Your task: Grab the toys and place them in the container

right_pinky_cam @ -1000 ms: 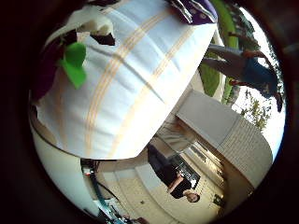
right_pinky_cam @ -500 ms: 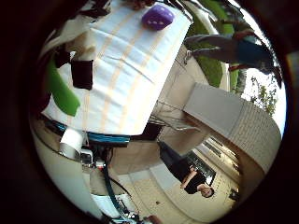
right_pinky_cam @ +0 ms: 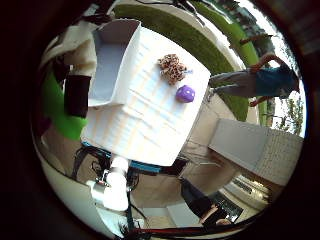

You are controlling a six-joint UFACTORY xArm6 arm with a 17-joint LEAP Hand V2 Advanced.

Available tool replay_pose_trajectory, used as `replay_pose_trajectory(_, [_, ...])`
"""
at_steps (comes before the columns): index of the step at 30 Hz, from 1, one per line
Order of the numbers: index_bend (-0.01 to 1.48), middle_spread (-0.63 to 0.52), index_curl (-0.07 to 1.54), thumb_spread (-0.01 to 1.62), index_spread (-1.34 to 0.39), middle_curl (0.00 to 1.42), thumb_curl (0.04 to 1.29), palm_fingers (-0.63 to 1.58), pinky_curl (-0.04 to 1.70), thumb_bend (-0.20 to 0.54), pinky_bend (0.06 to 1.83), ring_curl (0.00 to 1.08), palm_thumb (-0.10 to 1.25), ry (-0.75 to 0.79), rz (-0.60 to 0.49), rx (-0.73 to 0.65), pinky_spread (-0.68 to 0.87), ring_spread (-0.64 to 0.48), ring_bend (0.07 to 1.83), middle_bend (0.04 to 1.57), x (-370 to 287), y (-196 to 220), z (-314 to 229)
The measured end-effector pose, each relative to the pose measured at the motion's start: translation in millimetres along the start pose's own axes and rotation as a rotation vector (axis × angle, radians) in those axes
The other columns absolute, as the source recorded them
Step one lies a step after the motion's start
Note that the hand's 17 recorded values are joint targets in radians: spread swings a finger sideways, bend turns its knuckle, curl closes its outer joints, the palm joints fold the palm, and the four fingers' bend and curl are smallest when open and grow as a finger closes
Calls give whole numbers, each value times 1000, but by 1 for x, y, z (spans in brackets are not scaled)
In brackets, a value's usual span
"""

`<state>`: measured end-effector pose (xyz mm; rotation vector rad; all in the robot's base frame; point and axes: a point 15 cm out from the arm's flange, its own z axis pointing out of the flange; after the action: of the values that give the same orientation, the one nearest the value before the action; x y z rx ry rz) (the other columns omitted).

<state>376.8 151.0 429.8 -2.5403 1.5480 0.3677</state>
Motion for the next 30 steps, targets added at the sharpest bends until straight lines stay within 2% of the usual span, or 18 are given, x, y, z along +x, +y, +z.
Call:
replay_pose_trajectory(5, [944, -339, 31, 1169, -1131, 1214, 628, 756, 986, -17, 1508, 931, 970, -6, -2, -19, 126, -160, 1434, 1123, -19, -60, 38])
replay_pose_trajectory(8, [959, -335, 10, 1192, -1129, 1216, 606, 737, 996, -42, 1515, 931, 890, -9, 10, -58, 124, -160, 1439, 1122, -30, -91, 68])
replay_pose_trajectory(10, [1030, -327, 27, 1217, -1075, 1205, 584, 773, 997, -33, 1474, 922, 856, -8, 28, -71, 121, -158, 1417, 1121, -39, -102, 84])
replay_pose_trajectory(13, [1045, -302, 33, 1235, -961, 1156, 555, 813, 977, -31, 1404, 876, 818, -1, 29, 2, 139, -117, 1382, 1081, -42, -132, 95])
replay_pose_trajectory(16, [1007, -258, 31, 1246, -813, 1082, 531, 752, 932, -29, 1360, 813, 791, 6, 30, 11, 193, -56, 1285, 963, -44, -143, 108])
replay_pose_trajectory(18, [939, -223, 22, 1246, -675, 1023, 515, 558, 921, -32, 1338, 788, 770, 5, 33, 11, 221, -21, 1223, 839, -43, -147, 112])
replay_pose_trajectory(21, [836, -141, 33, 1241, -441, 893, 491, 179, 887, -31, 1327, 719, 736, 3, 43, -2, 310, 88, 1080, 562, -41, -148, 120])
replay_pose_trajectory(23, [799, -87, 51, 1229, -352, 807, 478, -42, 843, -37, 1238, 657, 710, 2, 49, -16, 354, 154, 964, 436, -38, -146, 123])
replay_pose_trajectory(26, [674, 12, 64, 1209, -287, 666, 458, -143, 748, -35, 1122, 515, 674, 1, 51, -29, 424, 247, 754, 284, -35, -146, 128])
replay_pose_trajectory(30, [506, 88, 86, 1182, -347, 543, 436, -153, 648, -32, 969, 411, 646, 0, 49, -26, 480, 303, 576, 159, -31, -146, 127])
